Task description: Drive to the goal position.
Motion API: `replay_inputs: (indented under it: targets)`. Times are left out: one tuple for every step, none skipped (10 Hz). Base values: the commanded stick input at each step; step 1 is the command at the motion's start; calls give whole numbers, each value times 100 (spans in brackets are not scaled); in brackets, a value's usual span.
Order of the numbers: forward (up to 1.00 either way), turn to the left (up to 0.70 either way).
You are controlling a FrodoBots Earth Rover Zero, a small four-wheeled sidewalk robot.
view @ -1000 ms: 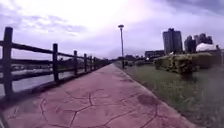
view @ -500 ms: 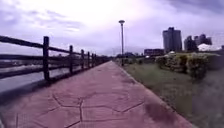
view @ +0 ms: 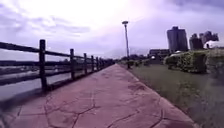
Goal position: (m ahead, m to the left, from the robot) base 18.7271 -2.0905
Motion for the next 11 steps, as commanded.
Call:
replay_inputs:
  targets:
    - [100,0]
    - [100,0]
    - [100,0]
    - [100,0]
    - [100,0]
    - [100,0]
    - [100,0]
    - [100,0]
    - [100,0]
    - [100,0]
    - [100,0]
